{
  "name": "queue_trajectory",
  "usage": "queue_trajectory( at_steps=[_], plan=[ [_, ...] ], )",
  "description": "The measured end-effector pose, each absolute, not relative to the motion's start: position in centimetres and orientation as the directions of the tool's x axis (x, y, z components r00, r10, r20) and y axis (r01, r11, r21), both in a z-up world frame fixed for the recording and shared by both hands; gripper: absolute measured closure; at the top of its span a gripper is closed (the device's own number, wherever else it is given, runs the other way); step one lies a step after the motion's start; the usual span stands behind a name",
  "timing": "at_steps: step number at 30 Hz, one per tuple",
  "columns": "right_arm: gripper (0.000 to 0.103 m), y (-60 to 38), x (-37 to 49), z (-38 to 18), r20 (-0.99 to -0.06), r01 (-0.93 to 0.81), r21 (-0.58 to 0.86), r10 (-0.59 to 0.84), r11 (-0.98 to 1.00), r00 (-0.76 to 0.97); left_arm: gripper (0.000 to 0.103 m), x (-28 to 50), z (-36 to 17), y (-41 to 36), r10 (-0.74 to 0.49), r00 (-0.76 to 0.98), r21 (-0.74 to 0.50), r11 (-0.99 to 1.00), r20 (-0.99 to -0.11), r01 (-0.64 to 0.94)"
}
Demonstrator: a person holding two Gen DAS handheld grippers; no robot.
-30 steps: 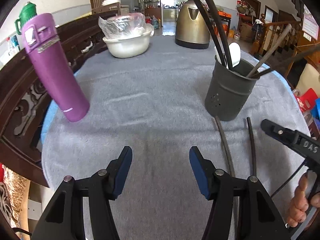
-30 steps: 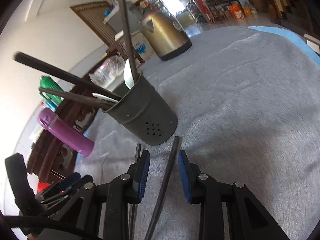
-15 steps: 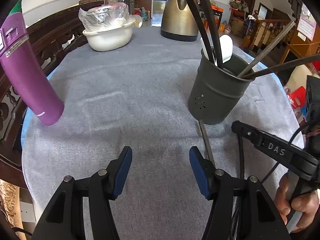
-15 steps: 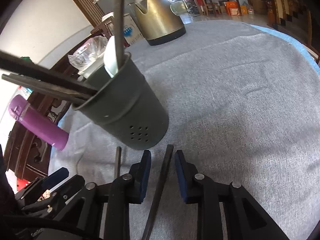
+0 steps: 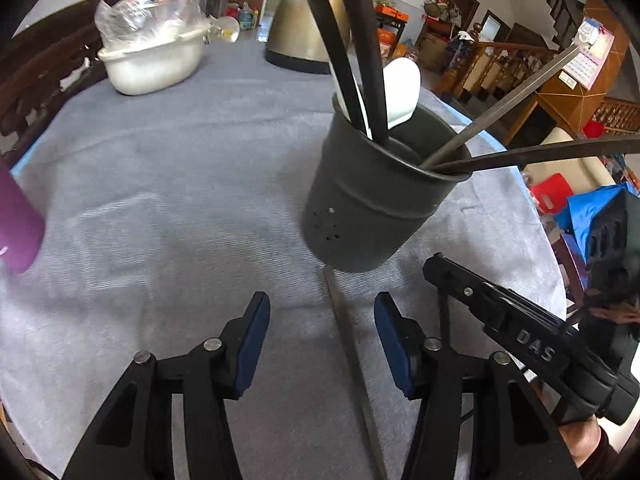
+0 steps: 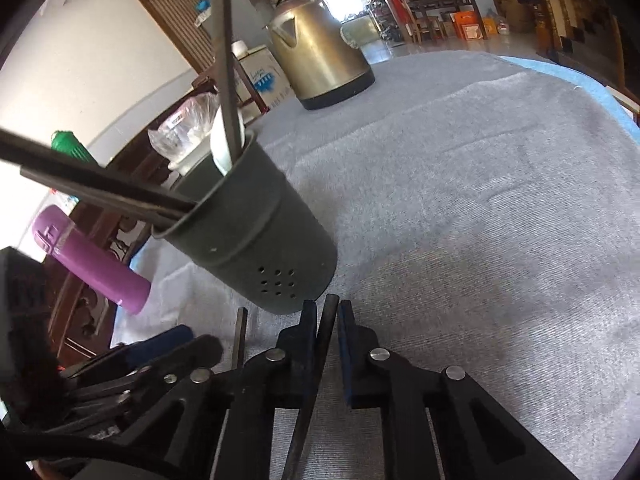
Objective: Organize utensils
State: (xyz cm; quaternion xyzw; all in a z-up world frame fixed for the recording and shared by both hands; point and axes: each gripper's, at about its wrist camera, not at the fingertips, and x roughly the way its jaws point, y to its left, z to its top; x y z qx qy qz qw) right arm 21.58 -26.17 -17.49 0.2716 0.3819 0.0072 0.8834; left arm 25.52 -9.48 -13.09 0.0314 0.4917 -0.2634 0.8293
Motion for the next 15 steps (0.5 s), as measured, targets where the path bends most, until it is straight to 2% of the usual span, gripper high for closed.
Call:
queue_trajectory(
  at_steps=[13,15],
  plan=[
    [0.092,-27.4,21.0,-17.4,-0.649,0.192,0.520,0.239,0.832,0.722,0.075,27.5,-14.5,-12.0,-0.390,0.341,-0.200,0.856,-0.856,0.476],
    [0.092,-27.4,20.9,-17.3,-0.644,0.189,0.525,0.242,0.830,0.726,0.081,27.9,-14.6,-12.2,-0.392,0.336,-0.201,0.853,-0.856,0.482]
  ],
)
